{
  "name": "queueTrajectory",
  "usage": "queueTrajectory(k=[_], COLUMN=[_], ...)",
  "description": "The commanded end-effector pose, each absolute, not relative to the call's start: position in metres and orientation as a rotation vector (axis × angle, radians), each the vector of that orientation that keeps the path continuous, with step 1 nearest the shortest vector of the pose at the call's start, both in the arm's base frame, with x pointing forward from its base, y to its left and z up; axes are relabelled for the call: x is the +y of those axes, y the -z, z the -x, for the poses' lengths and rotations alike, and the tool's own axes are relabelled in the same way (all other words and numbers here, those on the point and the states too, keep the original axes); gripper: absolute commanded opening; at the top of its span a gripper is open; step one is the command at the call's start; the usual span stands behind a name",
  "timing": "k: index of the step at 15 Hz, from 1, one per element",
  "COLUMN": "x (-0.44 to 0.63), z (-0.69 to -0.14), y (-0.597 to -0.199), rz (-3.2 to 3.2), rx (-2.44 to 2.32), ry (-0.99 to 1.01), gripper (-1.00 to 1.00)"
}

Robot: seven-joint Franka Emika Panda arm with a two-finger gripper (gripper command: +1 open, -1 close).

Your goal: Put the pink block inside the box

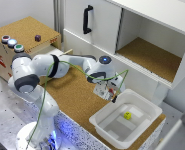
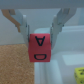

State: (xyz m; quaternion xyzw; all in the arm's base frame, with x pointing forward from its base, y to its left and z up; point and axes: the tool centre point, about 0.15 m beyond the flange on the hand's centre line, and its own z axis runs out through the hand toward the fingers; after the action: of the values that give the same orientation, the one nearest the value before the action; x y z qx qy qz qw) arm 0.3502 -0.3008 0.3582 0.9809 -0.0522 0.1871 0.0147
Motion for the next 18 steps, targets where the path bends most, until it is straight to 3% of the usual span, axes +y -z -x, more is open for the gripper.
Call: queueTrajectory(k=[1,7,12,13,18], x=[-0.343,-0.374,-0.385,-0.382,-0.373], z=[-0.363,-0.400,-0.400,-0.396,-0.386], y=[-0.319,-0.281,-0.260,-0.265,-0.260], rz=[-3.119,-3.047,-3.045,-3.044,-3.068], rx=[-0.265,-0.228,-0.256,-0.255,-0.209], ry=[-0.458,-0.333,-0.279,-0.310,-0.322], gripper=[-1.00,-1.00,-1.00,1.00,1.00])
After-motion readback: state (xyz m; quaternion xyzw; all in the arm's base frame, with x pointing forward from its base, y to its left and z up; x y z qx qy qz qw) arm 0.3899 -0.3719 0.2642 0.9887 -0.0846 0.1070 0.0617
